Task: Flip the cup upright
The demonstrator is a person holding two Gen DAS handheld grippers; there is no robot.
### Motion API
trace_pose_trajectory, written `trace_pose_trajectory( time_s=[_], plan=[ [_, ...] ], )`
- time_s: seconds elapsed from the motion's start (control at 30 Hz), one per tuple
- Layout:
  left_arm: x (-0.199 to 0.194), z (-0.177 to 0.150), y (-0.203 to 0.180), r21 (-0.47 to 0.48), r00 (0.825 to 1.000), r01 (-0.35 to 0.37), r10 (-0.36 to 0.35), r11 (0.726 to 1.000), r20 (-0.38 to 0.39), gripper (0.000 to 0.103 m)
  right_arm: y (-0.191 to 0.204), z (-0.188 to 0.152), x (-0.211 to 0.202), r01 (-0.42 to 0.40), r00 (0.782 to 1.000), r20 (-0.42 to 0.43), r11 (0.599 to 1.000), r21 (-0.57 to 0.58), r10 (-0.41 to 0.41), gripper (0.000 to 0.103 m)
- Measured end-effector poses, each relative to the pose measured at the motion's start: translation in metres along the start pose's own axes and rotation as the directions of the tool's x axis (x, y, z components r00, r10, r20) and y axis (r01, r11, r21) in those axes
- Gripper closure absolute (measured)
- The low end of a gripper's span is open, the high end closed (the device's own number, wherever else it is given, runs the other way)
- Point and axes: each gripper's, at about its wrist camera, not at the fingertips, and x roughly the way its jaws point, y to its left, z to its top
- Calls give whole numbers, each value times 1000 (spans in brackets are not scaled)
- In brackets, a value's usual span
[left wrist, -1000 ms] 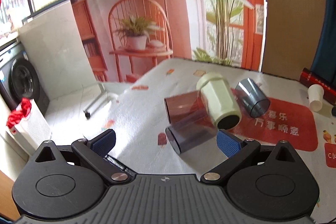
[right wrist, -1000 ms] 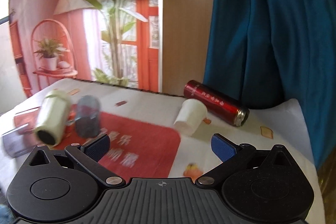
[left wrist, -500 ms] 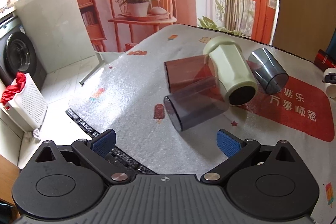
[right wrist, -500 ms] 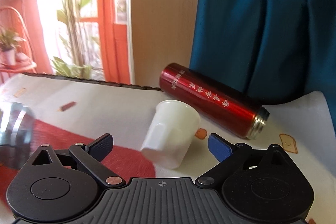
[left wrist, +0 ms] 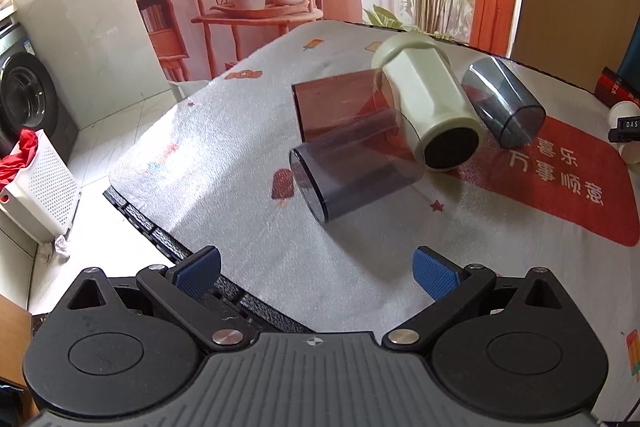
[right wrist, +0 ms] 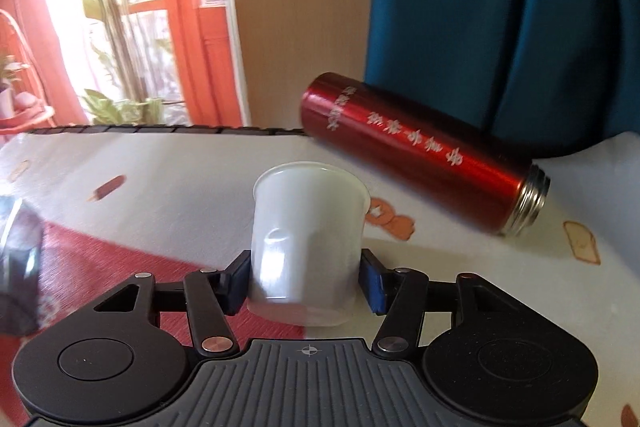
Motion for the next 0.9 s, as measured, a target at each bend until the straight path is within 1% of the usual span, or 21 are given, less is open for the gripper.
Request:
trace_pose_trajectory(
  time_s=[0.17,0.33,0.5,0.63,0.73,0.83,0.9],
  plan=[
    [-6,-8,0,-4,1000,23,-23,1000,-7,0,16,-23,-23,-23,999,-34,999,-24,22,51],
    [-14,-12,8,-33,1000,29,-29,999,6,0,44,-51,-56,-109,992,-69,992,-61,105,51],
    [-21,-15,21,-78,1000,22,-21,997,12,0,90,-85,-93,-216,972,-120,967,-136,200,51],
    [-28,-19,31,-107,999,25,-23,994,23,0,130,-105,-118,-282,953,-159,947,-155,258,51],
    [-33,-23,36,-116,999,29,-26,993,33,0,156,-116,-131,-319,941,-175,931,-174,290,51],
    [-37,-24,42,-132,999,30,-24,991,42,1,177,-127,-145,-331,939,-173,918,-219,297,52],
    [-38,-25,45,-141,999,27,-21,990,46,1,185,-129,-150,-340,936,-173,913,-227,306,51]
  ],
)
